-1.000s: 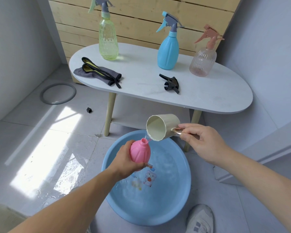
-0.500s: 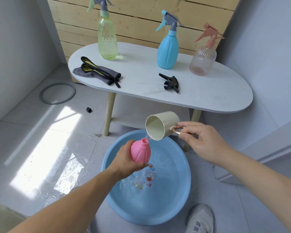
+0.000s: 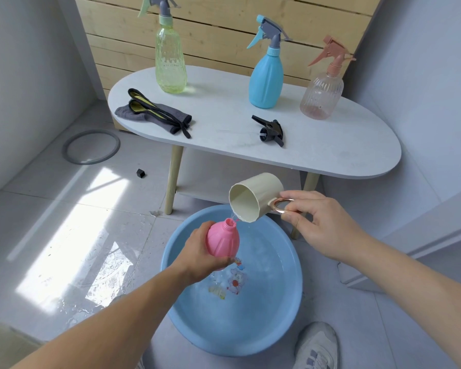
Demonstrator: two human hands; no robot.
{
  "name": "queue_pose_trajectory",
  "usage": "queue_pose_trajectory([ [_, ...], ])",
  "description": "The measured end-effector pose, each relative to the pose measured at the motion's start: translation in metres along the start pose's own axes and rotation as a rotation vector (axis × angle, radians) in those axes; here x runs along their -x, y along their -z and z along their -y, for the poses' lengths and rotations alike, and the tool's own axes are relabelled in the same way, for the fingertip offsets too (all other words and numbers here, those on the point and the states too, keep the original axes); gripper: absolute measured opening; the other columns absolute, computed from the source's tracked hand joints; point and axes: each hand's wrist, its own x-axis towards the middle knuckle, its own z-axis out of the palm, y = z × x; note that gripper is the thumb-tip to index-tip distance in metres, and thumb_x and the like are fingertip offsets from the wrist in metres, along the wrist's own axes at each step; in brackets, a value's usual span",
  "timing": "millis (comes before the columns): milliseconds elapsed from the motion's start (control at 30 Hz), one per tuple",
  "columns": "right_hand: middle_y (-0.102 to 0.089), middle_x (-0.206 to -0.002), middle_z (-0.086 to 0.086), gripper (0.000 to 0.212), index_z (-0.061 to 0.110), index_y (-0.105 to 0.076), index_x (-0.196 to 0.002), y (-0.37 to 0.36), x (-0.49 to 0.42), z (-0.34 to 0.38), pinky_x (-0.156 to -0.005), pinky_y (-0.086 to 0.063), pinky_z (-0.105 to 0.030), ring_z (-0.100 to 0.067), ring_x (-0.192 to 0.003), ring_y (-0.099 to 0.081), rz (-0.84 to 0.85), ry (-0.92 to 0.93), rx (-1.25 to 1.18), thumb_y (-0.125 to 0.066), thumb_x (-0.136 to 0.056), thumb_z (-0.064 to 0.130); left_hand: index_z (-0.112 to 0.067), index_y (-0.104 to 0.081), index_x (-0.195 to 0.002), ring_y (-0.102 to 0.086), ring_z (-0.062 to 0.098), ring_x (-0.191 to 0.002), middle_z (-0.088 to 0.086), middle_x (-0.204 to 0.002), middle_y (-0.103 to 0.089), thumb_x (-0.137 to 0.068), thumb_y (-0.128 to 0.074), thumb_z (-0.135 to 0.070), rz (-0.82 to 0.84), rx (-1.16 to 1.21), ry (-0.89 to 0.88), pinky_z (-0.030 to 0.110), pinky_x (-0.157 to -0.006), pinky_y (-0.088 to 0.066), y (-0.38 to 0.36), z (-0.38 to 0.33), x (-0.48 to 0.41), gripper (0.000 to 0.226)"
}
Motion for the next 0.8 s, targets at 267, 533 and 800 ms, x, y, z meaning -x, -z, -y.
queue_pose_trajectory([
  [267,-0.060,-0.135,0.009,0.013,0.021,-0.075,-0.090,-0.0015,-0.0003,-0.0003,-0.090,-0.029,-0.002,-0.011,-0.122,-0.049,0.004,0.037,0.038,-0.063,-0.095,0.024,-0.040,-0.045,-0.133,-0.061,0.024,-0.109,-0.001,-0.127,-0.053,-0.047,-0.091,-0.048,-0.004,0.003,0.000,0.038,-0.068,-0.067,-0.0005,-0.0013,0.0007,0.097],
  [533,-0.059,-0.137,0.007,0.013,0.019,-0.073,-0.087,-0.0031,-0.0015,-0.0021,-0.082,-0.029,-0.003,-0.015,-0.121,-0.049,0.000,0.096,0.082,-0.064,-0.095,0.022,-0.041,-0.045,-0.132,-0.061,0.024,-0.109,-0.001,-0.126,-0.052,-0.047,-0.090,-0.048,0.000,-0.017,0.001,0.040,-0.066,-0.067,-0.0007,-0.0024,0.0009,0.097],
  [800,-0.060,-0.135,0.004,0.022,0.017,-0.072,-0.084,-0.0081,-0.0011,-0.0058,-0.090,-0.027,-0.007,-0.011,-0.114,-0.047,-0.004,0.171,0.097,-0.058,-0.092,0.031,-0.039,-0.045,-0.134,-0.061,0.027,-0.109,-0.001,-0.127,-0.053,-0.051,-0.093,-0.043,-0.004,-0.022,-0.003,0.039,-0.069,-0.067,-0.0012,-0.0034,0.0003,0.096],
])
